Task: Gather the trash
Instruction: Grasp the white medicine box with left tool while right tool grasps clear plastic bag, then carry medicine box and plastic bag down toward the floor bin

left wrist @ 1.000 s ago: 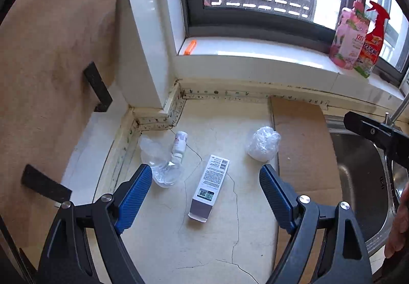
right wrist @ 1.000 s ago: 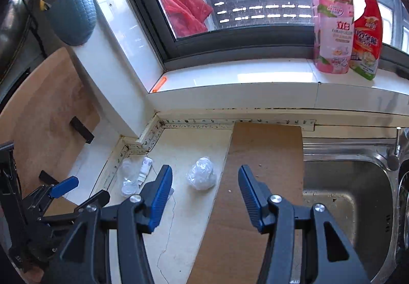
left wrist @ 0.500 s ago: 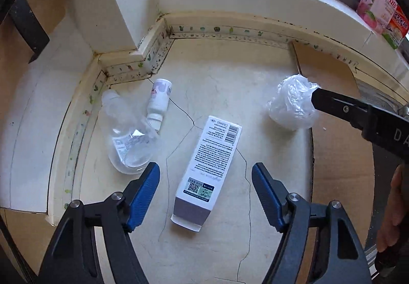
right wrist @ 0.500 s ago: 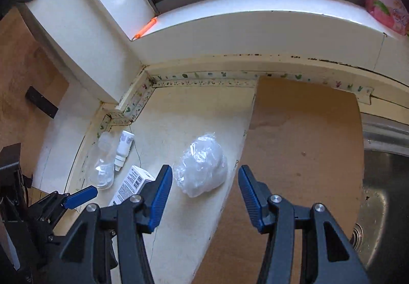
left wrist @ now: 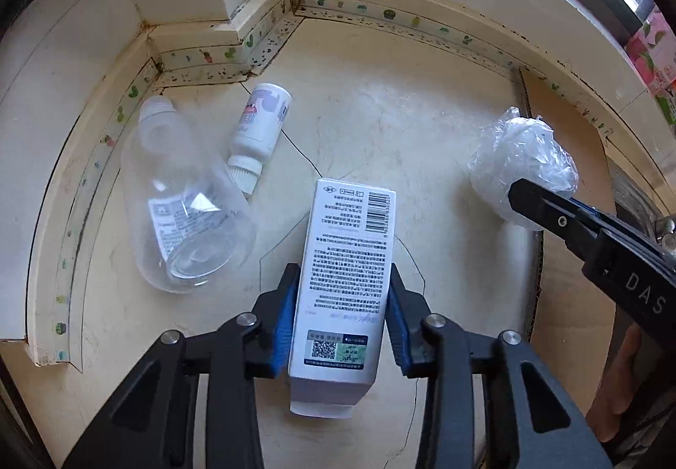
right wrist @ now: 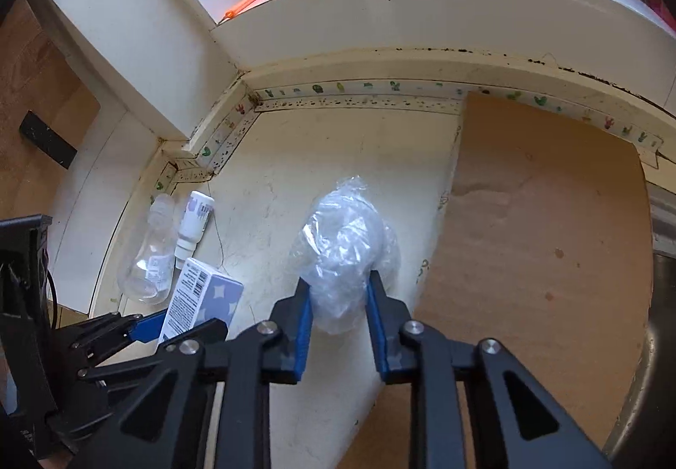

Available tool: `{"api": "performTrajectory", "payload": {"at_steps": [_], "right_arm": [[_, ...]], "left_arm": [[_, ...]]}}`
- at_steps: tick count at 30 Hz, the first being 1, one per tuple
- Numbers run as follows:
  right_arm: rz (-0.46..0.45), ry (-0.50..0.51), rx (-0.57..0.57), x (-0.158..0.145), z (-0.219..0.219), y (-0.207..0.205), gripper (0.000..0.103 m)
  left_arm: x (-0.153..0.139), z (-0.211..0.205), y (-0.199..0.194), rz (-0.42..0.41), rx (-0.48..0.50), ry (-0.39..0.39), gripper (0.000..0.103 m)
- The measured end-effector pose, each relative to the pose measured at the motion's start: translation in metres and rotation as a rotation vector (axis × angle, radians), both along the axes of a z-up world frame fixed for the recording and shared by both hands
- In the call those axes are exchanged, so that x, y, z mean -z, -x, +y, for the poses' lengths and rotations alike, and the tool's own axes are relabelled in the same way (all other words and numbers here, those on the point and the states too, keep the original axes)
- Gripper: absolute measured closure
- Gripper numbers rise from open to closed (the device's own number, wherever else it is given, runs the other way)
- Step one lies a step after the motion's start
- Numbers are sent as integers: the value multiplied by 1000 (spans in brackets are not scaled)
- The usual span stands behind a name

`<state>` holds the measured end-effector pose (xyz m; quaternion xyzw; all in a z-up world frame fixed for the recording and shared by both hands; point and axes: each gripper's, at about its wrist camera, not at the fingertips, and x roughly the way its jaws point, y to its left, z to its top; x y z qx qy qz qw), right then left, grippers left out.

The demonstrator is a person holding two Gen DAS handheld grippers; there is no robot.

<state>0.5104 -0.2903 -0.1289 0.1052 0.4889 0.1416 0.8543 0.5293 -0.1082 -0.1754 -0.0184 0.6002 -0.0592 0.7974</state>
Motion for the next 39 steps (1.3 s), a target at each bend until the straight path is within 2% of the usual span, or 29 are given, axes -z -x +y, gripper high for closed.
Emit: {"api": "performTrajectory", "payload": {"at_steps": [8,16,24,31,39], "right_arm": [[-23,-22,18,-9,-3,18,89],[-49,-37,55,-36,5,62,90],[-120,-40,89,-71,23,140,90],[-209,-14,113,-104,41,224,90],[-290,16,145,-124,71,328,90]], "left_arm": [[-24,5,12,-62,-9,22,67],[-65,10,55,-138,41,22,67],[-109,20,116,-219,116,43,67],[-151,44,188,-295,159,69,67],[-170,71,272,-354,193,110,67]]}}
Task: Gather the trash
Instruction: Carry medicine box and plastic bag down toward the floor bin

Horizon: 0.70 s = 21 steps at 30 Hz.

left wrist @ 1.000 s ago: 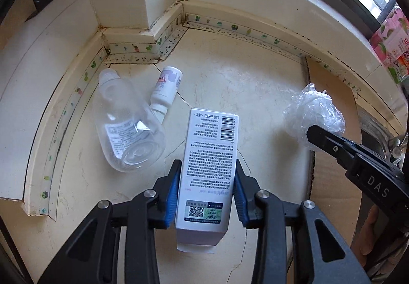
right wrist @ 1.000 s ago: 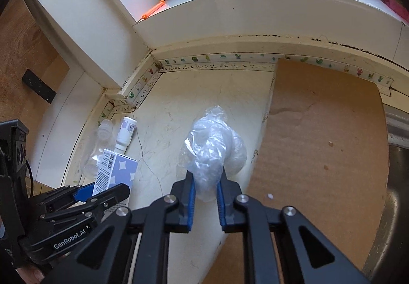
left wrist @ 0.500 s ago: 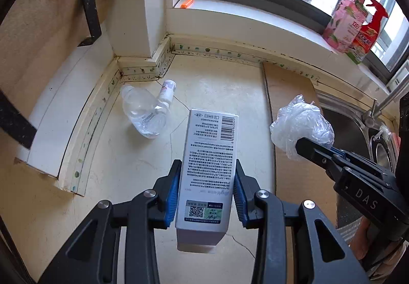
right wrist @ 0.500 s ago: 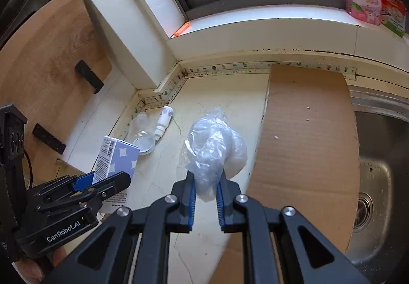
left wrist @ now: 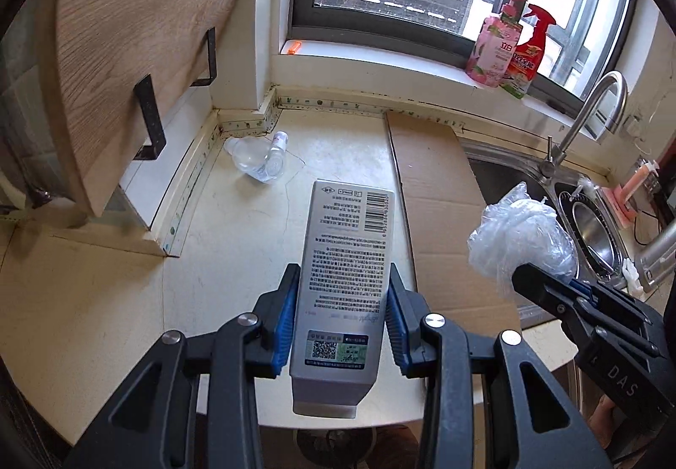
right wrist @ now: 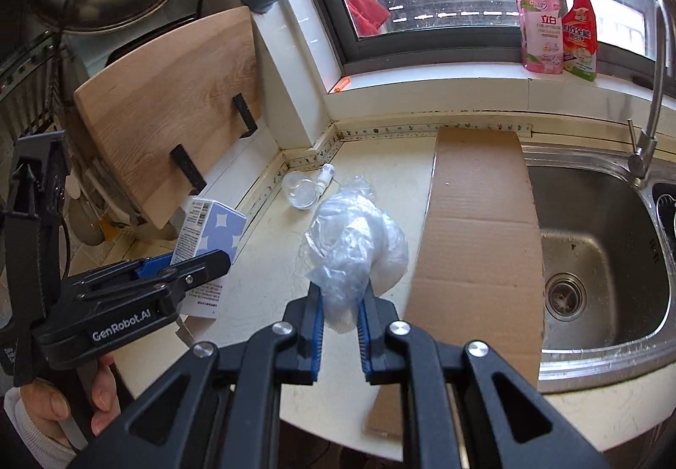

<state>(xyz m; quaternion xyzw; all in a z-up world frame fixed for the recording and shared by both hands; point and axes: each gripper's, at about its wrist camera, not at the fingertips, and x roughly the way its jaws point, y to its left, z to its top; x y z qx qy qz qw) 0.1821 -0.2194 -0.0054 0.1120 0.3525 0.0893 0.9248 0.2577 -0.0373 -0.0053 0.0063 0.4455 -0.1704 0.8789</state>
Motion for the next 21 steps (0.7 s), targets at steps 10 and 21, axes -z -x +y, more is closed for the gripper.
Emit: {"api": "performTrajectory", "payload": {"at_steps": [10,21], "right_arm": [[59,33,0,34,43,119,90],[273,63,-7,116,47,177,90]], "left_arm": [[34,26,107,55,32,11,67],[112,40,169,208,13,-27,67]]}}
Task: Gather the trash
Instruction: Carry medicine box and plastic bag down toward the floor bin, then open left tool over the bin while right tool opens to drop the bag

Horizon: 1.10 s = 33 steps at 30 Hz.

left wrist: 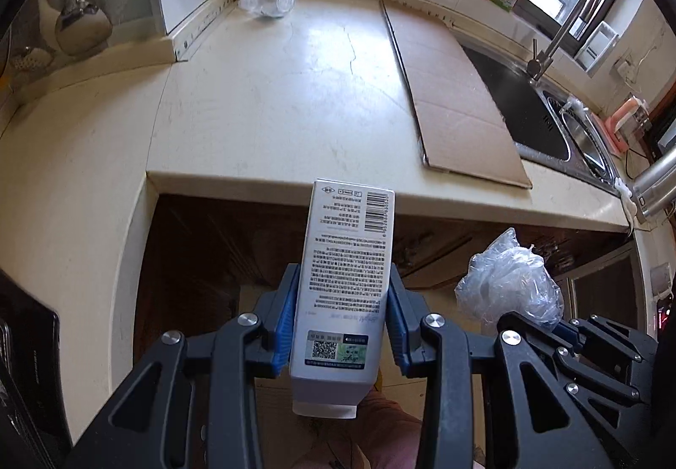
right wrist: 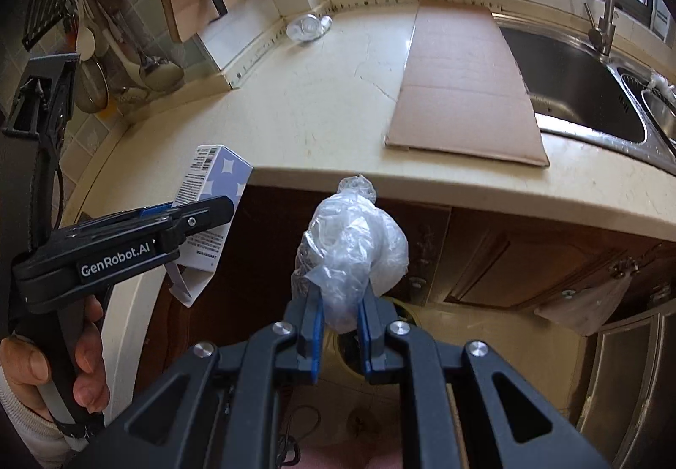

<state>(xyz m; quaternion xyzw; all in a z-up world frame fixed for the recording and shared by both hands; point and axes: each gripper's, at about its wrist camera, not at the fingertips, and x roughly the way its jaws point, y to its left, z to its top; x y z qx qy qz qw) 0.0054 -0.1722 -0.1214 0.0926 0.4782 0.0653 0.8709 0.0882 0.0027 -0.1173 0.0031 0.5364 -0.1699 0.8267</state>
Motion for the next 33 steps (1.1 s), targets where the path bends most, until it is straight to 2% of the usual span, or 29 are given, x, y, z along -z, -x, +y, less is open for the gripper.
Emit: {"api": "performTrajectory", "payload": {"at_steps": [13,26,33], "right_arm": [[193,-44,10,100,-23,9,90],[364,-63,45,237,-39,0,90],[425,-72,42,297,-34,-13,90]], "left_arm": [[105,-28,29,176,28,-99,67],[244,-37,36,360,12,-176,67],[314,-29,31,436,-30,-208,67]]}}
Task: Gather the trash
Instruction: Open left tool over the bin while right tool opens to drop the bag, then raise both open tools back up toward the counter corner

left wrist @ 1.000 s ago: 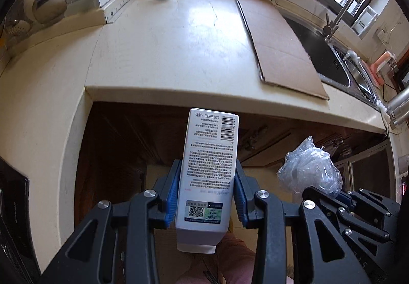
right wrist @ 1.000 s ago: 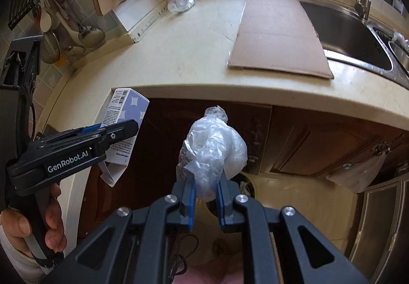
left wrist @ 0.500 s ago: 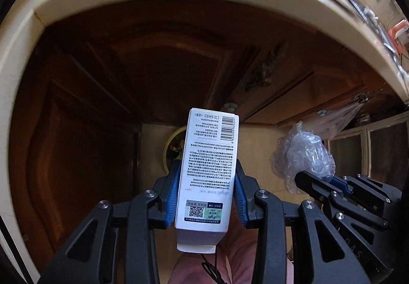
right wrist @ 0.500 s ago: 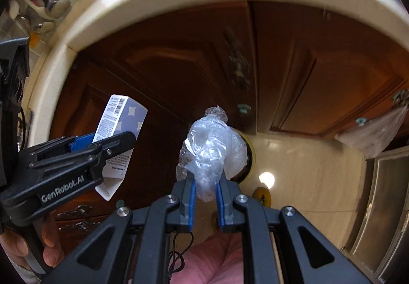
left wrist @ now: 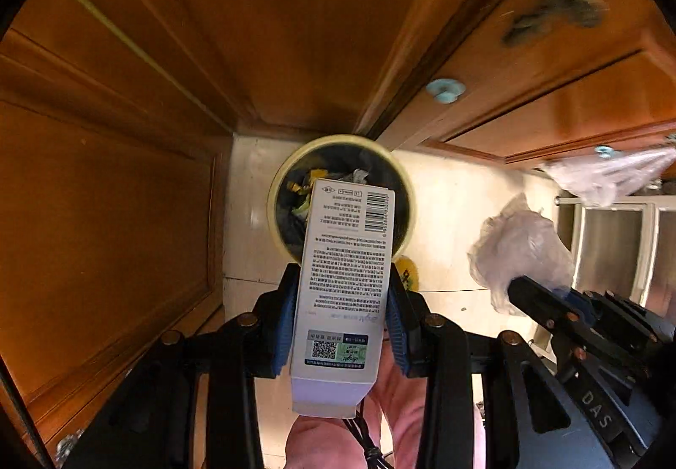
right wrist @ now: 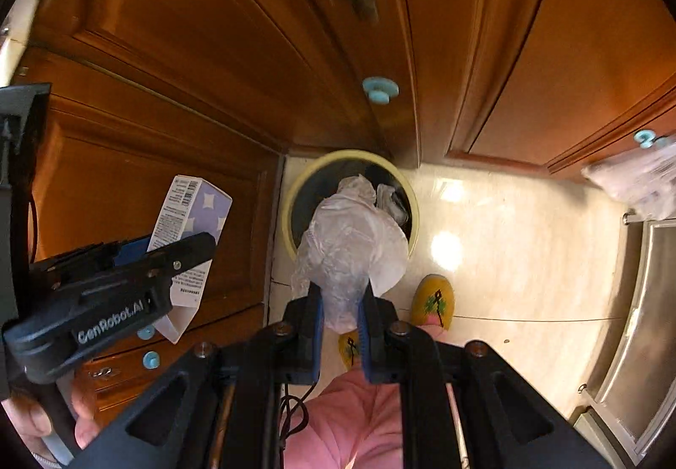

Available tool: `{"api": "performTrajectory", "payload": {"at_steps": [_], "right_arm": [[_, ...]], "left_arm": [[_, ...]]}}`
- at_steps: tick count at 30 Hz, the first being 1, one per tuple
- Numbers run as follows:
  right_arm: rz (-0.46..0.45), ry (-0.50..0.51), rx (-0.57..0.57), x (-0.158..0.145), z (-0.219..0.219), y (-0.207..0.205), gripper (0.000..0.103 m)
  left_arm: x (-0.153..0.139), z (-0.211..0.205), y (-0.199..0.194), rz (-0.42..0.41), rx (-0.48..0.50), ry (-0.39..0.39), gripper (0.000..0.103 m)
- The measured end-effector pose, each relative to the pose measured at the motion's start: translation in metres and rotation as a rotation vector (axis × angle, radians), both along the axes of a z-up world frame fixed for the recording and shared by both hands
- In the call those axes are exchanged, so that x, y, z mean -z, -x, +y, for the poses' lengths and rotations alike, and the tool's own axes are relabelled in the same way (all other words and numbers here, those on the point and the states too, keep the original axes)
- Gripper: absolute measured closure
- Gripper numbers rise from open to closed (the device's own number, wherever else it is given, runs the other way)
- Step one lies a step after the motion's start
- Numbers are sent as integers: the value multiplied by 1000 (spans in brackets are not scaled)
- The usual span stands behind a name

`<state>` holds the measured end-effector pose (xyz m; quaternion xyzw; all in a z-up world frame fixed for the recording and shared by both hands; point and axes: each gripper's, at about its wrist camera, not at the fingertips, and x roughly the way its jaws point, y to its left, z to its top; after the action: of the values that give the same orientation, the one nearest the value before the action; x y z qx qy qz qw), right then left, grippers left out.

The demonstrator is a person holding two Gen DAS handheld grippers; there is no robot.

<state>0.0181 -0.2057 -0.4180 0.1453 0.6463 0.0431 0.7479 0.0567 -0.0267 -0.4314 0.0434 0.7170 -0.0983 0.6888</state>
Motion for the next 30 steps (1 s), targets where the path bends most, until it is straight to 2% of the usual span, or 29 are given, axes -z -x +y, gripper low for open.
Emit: {"api": "performTrajectory", "payload": {"at_steps": [8,15,16,18,20,24,30], "right_arm": [[70,-5,-14,57,5,-13,90],[128,-25,-39,80,13,-28,89],[132,-30,-38,82,13,-31,87],[142,-36,-32,86,13,-35,86],[159,-50,-27,90,12,-38,83],[163,-60,-16,88,10,-40,70],[143,-43,-6,68,12,-38,69]], "left_arm": [[53,9,-7,48,-41,-7,67],[79,6,-15,77,-15,25,66],[80,6,-16,78,-12,25,66],[81,6,-18,81,-12,27,57],[80,7,-20,73,-21,18,44],[77,10,-23,67,-36,10,43],[53,21,-23,52,-55,4,43]]}}
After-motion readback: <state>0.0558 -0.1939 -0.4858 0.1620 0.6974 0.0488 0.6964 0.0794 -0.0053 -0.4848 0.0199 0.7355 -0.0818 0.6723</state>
